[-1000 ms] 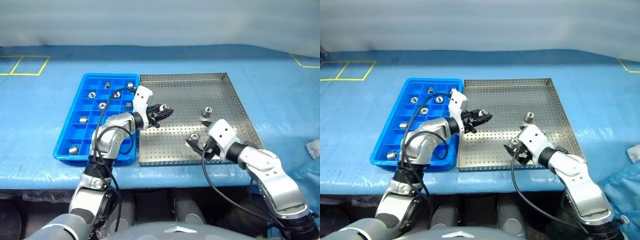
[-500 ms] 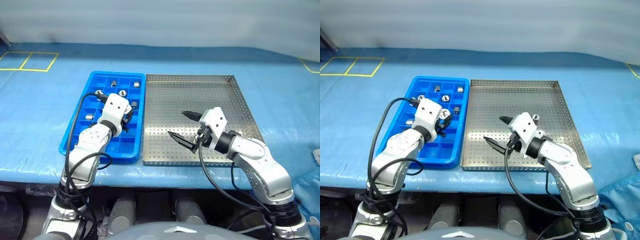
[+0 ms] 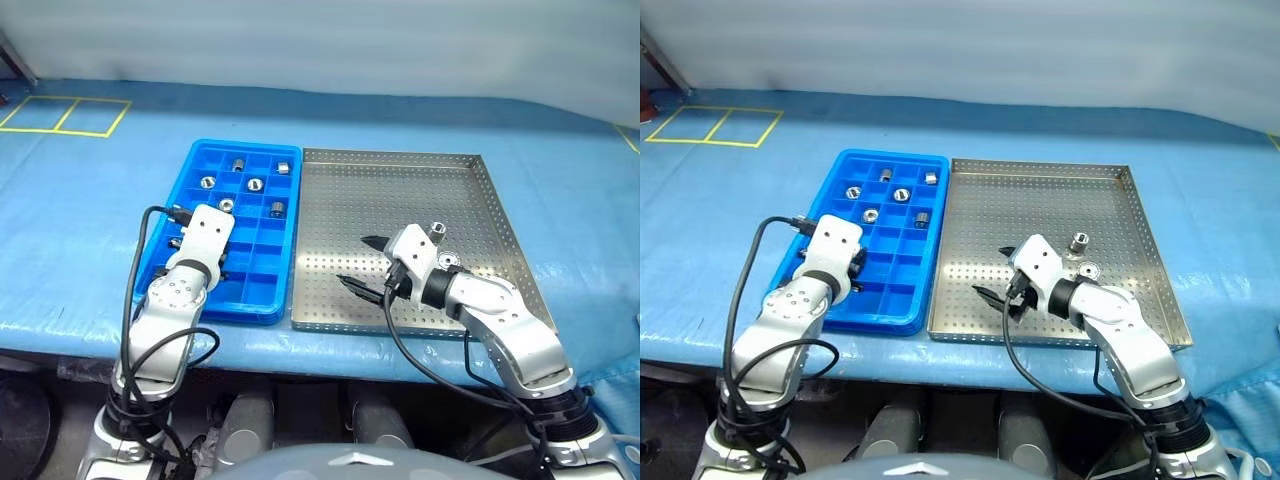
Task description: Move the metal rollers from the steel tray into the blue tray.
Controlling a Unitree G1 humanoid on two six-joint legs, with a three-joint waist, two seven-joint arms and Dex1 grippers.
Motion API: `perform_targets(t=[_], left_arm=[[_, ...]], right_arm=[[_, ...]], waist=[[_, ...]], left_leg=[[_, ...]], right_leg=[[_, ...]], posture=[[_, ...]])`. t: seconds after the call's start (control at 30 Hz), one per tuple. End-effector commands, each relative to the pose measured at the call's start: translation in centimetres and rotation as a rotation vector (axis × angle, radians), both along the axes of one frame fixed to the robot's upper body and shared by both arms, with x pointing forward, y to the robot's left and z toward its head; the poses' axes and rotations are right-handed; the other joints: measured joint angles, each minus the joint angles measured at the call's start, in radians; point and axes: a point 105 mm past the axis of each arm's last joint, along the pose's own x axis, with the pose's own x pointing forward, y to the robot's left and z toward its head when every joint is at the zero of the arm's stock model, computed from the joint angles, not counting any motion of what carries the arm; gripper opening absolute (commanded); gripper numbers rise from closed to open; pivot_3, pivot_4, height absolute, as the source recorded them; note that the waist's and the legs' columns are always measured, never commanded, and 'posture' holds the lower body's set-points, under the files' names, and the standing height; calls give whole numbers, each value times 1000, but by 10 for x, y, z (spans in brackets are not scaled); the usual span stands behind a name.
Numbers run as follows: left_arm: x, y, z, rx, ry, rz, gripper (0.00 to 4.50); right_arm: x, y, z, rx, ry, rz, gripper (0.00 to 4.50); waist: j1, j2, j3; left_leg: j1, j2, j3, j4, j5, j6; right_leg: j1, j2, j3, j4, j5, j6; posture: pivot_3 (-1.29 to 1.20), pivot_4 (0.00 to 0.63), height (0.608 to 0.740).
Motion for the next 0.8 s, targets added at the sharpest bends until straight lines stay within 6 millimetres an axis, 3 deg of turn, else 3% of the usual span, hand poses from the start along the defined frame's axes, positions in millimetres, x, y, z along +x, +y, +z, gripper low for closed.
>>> perform_targets(t=[0.03,0.1,0.13,0.23,0.3,0.43,0.57,0.67,0.8], left_arm=[[-4,6,7,21,-30,19,1698],[-3,7,3,24,-18,15,1698],[-2,8,1,36,-11,13,2419],[2,7,2,20,-31,39,3330],[8,-5,14,-59,-103,8,3974],[14,-34,38,-166,-247,-134,3974],[5,-87,61,-384,-320,-472,3974],[-13,-116,59,-453,-252,-722,3974],[-25,-128,48,-425,-176,-885,3974]], right_arm=[[3,-3,12,6,-57,-10,4500],[3,-3,11,4,-58,-13,4500],[3,-3,11,3,-59,-14,4500],[4,-4,13,2,-67,-19,4500],[5,-5,13,-2,-74,-29,4500],[6,-12,13,-15,-83,-64,4500],[14,-35,13,-93,-89,-180,4500],[14,-50,12,-140,-65,-243,4500],[6,-62,3,-153,23,-298,4500]], waist=[[-1,0,0],[0,0,0],[0,0,0],[0,0,0],[2,0,0],[11,0,0],[12,0,0],[10,0,0],[-2,0,0]], left_leg=[[0,0,0,0,0,0],[0,0,0,0,0,0],[0,0,0,0,0,0],[0,0,0,0,0,0],[0,0,0,0,0,0],[-1,0,0,0,0,0],[-1,0,1,0,0,0],[-1,0,1,0,0,0],[-1,0,1,0,0,0]], right_leg=[[0,0,0,0,0,0],[0,0,0,0,0,0],[0,0,0,0,0,0],[0,0,0,0,0,0],[0,0,0,0,0,0],[0,-1,-1,-1,0,0],[0,-1,0,-1,0,0],[-1,-1,0,-1,0,0],[-1,-1,0,-1,0,-1]], posture=[[180,150,740],[182,150,740],[182,150,740],[173,150,740],[173,150,740],[160,150,740],[140,150,740],[116,150,740],[92,150,740]])
